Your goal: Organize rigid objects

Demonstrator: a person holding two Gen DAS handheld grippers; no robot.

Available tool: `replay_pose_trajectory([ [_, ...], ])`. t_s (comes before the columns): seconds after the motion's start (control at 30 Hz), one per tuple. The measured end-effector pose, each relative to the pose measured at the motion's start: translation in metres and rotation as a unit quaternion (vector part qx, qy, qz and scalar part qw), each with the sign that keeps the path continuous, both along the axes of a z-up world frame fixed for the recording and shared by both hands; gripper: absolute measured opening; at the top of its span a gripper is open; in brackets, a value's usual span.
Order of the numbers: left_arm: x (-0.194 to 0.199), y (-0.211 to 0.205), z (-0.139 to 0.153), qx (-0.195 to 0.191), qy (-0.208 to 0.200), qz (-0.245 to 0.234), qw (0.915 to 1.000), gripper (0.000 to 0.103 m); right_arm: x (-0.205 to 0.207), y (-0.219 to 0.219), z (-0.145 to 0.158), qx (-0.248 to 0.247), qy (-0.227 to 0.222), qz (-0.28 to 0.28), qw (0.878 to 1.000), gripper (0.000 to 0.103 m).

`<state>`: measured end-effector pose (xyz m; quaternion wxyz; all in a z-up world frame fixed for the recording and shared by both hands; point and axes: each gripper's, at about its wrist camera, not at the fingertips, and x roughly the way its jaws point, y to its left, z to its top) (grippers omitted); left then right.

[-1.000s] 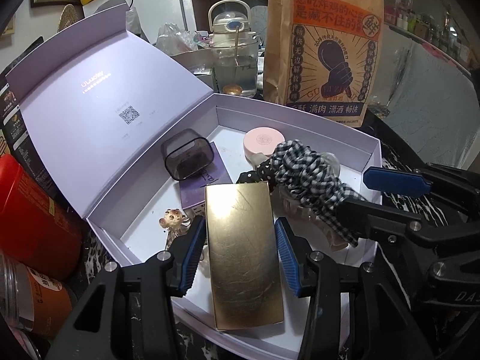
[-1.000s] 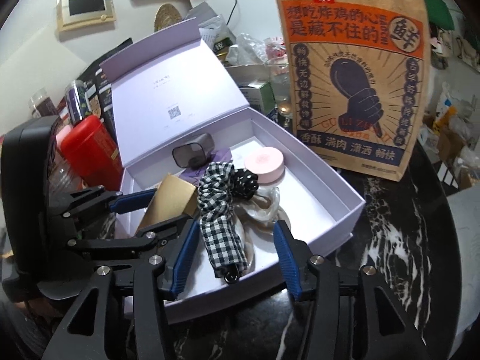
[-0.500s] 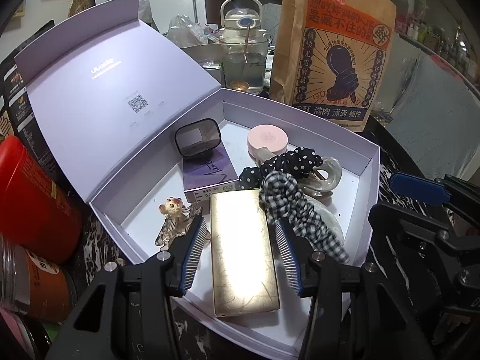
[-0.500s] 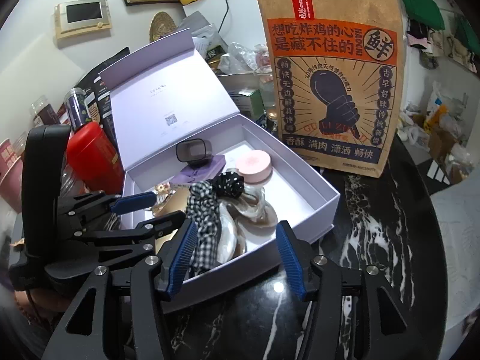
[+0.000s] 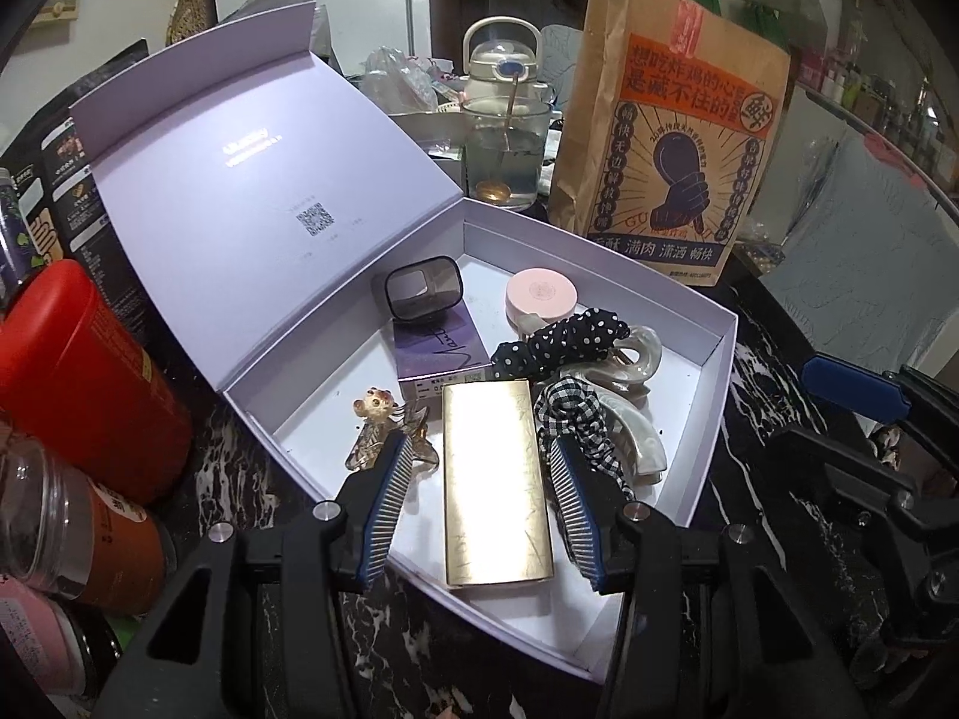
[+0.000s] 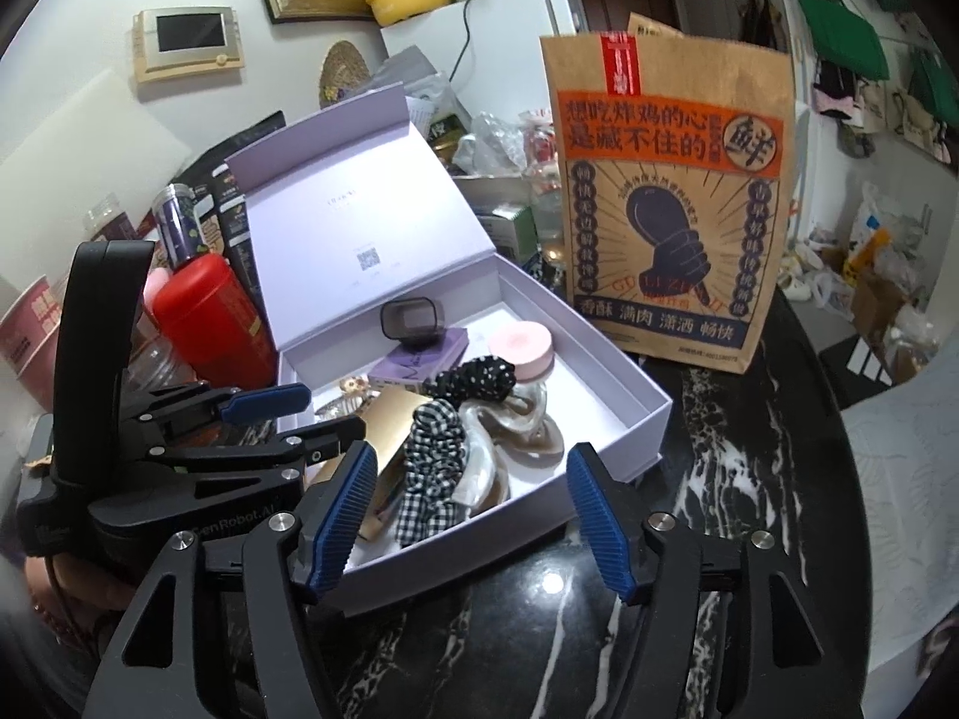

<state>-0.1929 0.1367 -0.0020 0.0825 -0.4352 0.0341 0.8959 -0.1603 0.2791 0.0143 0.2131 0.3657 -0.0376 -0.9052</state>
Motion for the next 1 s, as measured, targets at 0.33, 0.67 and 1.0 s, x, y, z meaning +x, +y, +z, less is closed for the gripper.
replay_pose_trajectory([
  [0.33, 0.028, -0.007, 0.031, -0.001, 0.036, 0.012, 0.9993, 0.084, 0.03, -0.001, 0.027, 0.016, 0.034, -0.011, 0.999, 0.08],
  [0.67, 0.066, -0.012, 0.064, -0.013, 0.073, 0.005, 0.9972, 0.084, 0.07, -0.001, 0.055, 0.029, 0.075, -0.026, 0.996, 0.088],
  [1.0, 0.106, -0.019, 0.092, -0.01, 0.106, -0.002, 0.9943, 0.084, 0.11, -0.005, 0.081, 0.04, 0.11, -0.034, 0.993, 0.1],
])
